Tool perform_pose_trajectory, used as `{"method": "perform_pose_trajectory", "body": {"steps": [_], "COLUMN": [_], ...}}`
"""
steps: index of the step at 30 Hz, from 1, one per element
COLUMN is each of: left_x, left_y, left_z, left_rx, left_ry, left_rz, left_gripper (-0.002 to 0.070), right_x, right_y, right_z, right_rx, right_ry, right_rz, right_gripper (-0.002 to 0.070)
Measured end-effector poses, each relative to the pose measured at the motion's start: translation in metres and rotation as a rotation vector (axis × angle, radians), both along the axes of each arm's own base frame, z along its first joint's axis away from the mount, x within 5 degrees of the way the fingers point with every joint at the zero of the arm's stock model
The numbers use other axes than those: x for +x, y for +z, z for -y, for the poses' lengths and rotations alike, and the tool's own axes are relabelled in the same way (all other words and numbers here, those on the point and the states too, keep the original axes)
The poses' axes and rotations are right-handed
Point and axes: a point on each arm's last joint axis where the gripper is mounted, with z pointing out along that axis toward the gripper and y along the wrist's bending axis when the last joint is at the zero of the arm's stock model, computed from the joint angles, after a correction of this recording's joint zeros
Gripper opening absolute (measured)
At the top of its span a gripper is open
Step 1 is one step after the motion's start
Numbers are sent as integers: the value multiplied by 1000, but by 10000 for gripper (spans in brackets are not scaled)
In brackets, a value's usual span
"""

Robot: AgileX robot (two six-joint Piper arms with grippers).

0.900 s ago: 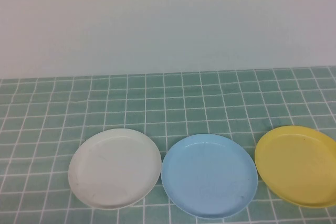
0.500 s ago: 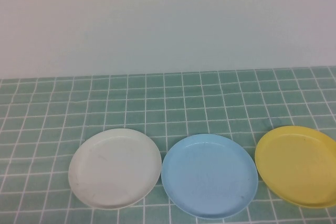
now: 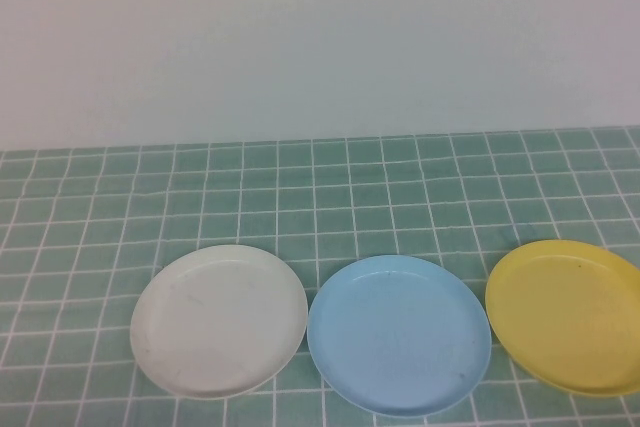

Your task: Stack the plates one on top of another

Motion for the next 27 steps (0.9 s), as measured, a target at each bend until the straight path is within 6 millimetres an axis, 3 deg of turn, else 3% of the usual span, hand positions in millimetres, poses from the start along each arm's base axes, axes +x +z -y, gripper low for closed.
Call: {"method": "perform_pose_trajectory", "body": {"steps": [13,27], "left_x": [0,2], "left_y": [1,1], "left_z": [0,-6], "left_rx": [-7,-6], "left_ry": [2,124], "left_rz": [8,9], "left_gripper": [0,-1], "right_x": [0,0], "right_y": [0,0], "right_z": [0,1], "right_rx": [-3,-44], "right_ry": [0,7], "right_rz": [0,-1], "right_gripper": [-2,-2]}}
